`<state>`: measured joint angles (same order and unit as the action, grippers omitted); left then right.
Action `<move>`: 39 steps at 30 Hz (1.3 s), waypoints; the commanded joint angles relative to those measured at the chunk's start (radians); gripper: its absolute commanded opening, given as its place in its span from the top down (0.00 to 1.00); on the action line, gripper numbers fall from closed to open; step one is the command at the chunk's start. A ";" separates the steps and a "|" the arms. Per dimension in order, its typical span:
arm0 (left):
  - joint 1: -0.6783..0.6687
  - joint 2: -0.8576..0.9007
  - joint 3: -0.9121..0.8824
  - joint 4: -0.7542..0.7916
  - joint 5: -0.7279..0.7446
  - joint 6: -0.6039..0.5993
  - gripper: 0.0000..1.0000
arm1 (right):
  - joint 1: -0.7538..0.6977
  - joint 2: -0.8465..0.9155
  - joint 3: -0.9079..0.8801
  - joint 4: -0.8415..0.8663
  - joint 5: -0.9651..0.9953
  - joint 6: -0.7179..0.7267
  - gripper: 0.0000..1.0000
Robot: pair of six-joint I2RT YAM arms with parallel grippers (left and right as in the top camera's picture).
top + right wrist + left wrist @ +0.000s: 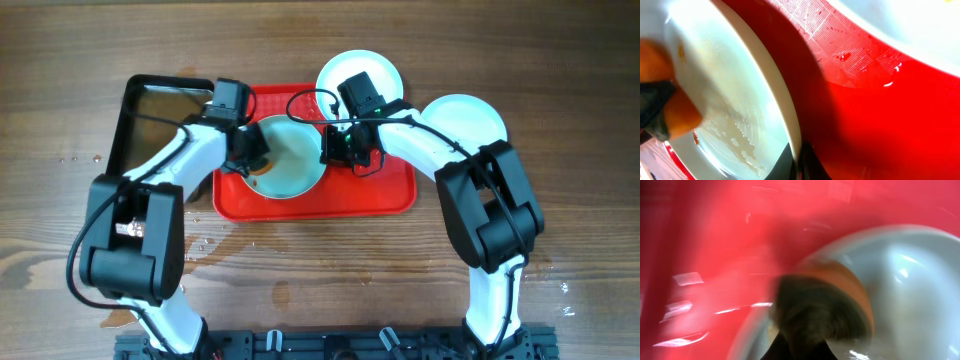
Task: Clean dirty plates on tray and stack at the side
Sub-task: 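Scrub the tilted plate with the sponge in the left gripper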
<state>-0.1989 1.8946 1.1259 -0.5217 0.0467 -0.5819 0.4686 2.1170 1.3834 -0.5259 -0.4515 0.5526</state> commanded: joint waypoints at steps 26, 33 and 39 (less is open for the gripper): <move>-0.064 0.107 -0.066 0.263 0.112 0.252 0.96 | 0.002 0.035 0.009 0.009 -0.022 -0.023 0.96; 0.034 0.116 -0.065 0.072 0.085 -0.014 0.96 | 0.002 0.035 0.009 0.010 -0.028 -0.027 0.96; 0.050 0.114 -0.065 -0.106 0.339 -0.055 0.96 | 0.002 0.035 0.009 0.012 -0.034 -0.029 0.96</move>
<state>-0.1425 1.9205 1.1316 -0.5430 0.3050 -0.5812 0.4698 2.1227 1.3838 -0.5148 -0.4706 0.5476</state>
